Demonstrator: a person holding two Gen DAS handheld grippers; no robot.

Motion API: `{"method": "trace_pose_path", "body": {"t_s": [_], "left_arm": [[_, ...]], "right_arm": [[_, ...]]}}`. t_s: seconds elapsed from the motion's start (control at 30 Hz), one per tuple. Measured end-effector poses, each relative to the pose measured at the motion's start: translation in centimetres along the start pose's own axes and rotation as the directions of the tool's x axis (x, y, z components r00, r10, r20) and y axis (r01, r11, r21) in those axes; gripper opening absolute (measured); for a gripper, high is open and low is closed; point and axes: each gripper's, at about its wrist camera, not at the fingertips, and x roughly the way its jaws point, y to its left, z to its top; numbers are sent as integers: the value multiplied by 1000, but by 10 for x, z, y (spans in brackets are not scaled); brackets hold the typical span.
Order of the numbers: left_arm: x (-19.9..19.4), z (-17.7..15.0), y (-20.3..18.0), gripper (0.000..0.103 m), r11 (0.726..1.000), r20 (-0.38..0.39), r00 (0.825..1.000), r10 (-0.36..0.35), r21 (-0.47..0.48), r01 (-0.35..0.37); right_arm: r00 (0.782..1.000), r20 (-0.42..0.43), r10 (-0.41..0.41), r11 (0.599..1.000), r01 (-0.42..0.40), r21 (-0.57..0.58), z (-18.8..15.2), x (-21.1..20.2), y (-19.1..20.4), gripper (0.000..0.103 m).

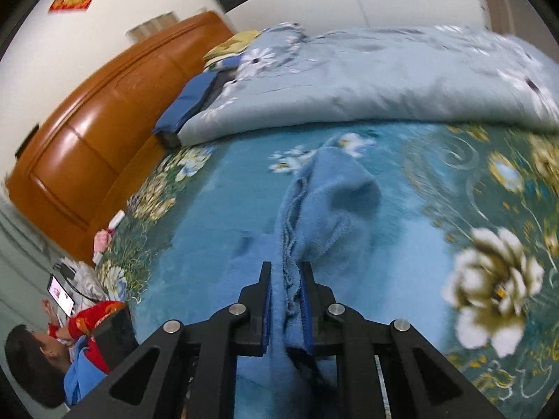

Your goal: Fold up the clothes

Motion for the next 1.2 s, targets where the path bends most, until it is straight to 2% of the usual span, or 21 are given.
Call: {"method": "trace_pose_path", "body": {"t_s": [0.07, 0.17, 0.27, 0.37, 0.43, 0.6, 0.67, 0.87, 0.9, 0.97, 1.07, 1.13, 1.17, 1.2], "left_arm": [[-10, 2, 18, 2, 999, 15, 1000, 21, -34, -21], [-19, 0, 45, 2, 995, 13, 999, 51, -89, -50], [-22, -5, 58, 2, 993, -2, 998, 58, -104, -58], [-24, -8, 65, 2, 993, -7, 998, 58, -107, -58], [-24, -6, 68, 2, 992, -3, 999, 49, -114, -50], [-25, 0, 58, 3, 994, 10, 1000, -28, -106, 29], [-26, 2, 52, 5, 993, 12, 998, -69, -93, 70], [-31, 4, 17, 36, 969, -2, 969, -248, -16, 248], [-30, 5, 10, 42, 966, -13, 966, -260, 6, 260], [-25, 3, -4, 46, 969, -47, 970, -239, 53, 242], [-14, -6, -11, 46, 978, -95, 980, -177, 92, 185], [-10, -11, -10, 43, 979, -106, 979, -176, 86, 186], [-9, -13, -9, 36, 977, -101, 977, -189, 80, 197], [-10, -12, -8, 14, 978, -88, 978, -188, 77, 195]], "right_arm": [[999, -31, -8, 1000, 7, -26, 1, 21, 26, 11], [992, -111, -62, 995, 52, -85, -10, 72, 60, 11], [972, -217, -88, 993, 69, -95, -35, 124, 75, 11], [963, -240, -123, 987, 94, -130, -53, 142, 80, 11], [966, -226, -122, 986, 92, -142, -56, 137, 82, 14], [980, -200, -15, 985, -20, -171, -57, 110, 90, 17], [986, -167, 11, 985, -39, -166, -57, 93, 85, 20], [998, -64, -8, 1000, 7, -26, -56, 49, 33, 23], [998, -54, -16, 1000, 16, 1, -59, 43, 22, 23], [999, -42, -34, 998, 36, 43, -66, 32, 4, 23], [998, -39, -50, 995, 53, 79, -77, 22, -12, 23], [998, -43, -55, 994, 59, 95, -84, 21, -19, 23], [997, -45, -57, 993, 62, 102, -87, 20, -23, 23], [997, -50, -57, 992, 62, 111, -90, 20, -26, 23]]}}
